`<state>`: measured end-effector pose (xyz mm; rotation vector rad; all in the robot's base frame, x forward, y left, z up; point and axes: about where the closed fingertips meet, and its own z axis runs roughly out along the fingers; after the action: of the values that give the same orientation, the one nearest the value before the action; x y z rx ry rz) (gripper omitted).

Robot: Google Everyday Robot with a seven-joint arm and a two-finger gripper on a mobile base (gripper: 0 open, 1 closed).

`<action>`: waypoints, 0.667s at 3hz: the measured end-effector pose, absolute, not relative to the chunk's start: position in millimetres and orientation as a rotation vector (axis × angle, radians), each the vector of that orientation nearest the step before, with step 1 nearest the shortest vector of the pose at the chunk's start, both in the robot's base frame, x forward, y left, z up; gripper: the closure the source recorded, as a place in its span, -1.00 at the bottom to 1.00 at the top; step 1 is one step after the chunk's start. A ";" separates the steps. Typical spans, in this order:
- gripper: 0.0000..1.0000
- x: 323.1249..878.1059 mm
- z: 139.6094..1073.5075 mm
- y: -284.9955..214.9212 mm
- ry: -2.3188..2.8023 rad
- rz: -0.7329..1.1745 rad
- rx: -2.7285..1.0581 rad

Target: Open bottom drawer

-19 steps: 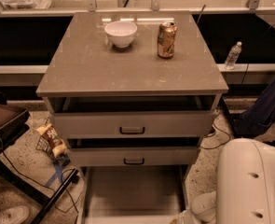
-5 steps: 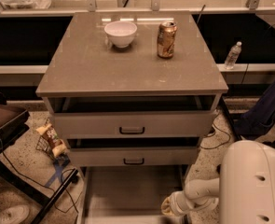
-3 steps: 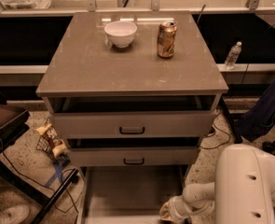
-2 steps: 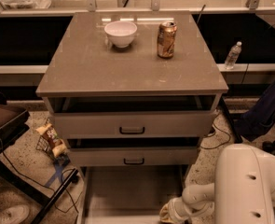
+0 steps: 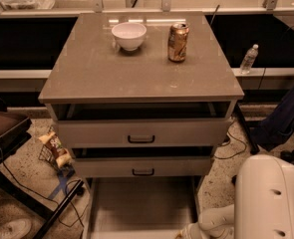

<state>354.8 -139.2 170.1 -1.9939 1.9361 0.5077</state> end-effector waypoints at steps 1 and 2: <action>1.00 327.4 169.3 -142.9 1.973 0.552 -1.989; 0.73 327.3 169.2 -142.9 1.973 0.552 -1.989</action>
Offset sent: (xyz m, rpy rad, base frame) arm -0.0274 -0.0037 -0.0008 -0.0021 0.0443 -0.0106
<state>327.3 -142.9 169.2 -1.9888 1.9729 0.5521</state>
